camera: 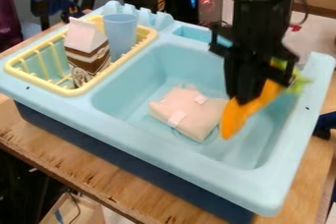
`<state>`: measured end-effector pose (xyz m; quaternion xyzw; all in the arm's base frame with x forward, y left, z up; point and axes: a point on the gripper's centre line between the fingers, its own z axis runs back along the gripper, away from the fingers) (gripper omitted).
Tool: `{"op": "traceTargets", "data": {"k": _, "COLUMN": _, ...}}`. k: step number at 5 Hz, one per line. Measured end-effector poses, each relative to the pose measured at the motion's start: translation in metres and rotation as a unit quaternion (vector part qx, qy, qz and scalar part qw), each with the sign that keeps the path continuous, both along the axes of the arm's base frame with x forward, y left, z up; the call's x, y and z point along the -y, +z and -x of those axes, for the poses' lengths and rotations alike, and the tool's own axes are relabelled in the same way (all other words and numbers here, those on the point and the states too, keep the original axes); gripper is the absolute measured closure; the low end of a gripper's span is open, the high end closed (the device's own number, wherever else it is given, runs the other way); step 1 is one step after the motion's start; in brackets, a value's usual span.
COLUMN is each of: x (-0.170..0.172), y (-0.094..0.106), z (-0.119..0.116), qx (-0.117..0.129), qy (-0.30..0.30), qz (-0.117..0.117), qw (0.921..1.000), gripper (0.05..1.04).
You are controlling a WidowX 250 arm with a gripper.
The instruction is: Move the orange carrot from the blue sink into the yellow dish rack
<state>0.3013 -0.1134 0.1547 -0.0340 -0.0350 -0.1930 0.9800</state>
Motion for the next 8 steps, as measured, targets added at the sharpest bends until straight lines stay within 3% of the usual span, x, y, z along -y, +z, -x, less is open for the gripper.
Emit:
{"op": "traceTargets", "data": {"k": 1, "x": -0.003, "y": 0.034, "z": 0.015, "qx": 0.026, "qy": -0.032, "qz": 0.014, "qw": 0.9990, "gripper": 0.978}}
{"op": "traceTargets", "data": {"k": 2, "x": -0.022, "y": 0.055, "z": 0.031, "qx": 0.025, "qy": -0.036, "qz": -0.006, "qw": 0.9990, "gripper": 0.978}}
{"op": "traceTargets", "data": {"k": 3, "x": -0.068, "y": 0.076, "z": 0.039, "qx": 0.022, "qy": -0.010, "qz": -0.038, "qw": 0.9990, "gripper": 0.978}}
{"op": "traceTargets", "data": {"k": 5, "x": -0.161, "y": 0.120, "z": 0.047, "qx": 0.032, "qy": 0.041, "qz": -0.058, "qw": 0.9970, "gripper": 0.978}}
{"op": "traceTargets", "data": {"k": 6, "x": -0.194, "y": 0.112, "z": 0.051, "qx": -0.001, "qy": 0.050, "qz": -0.096, "qw": 0.9941, "gripper": 0.978}}
{"op": "traceTargets", "data": {"k": 8, "x": -0.230, "y": 0.098, "z": 0.047, "qx": 0.006, "qy": 0.065, "qz": -0.142, "qw": 0.9876, "gripper": 0.978}}
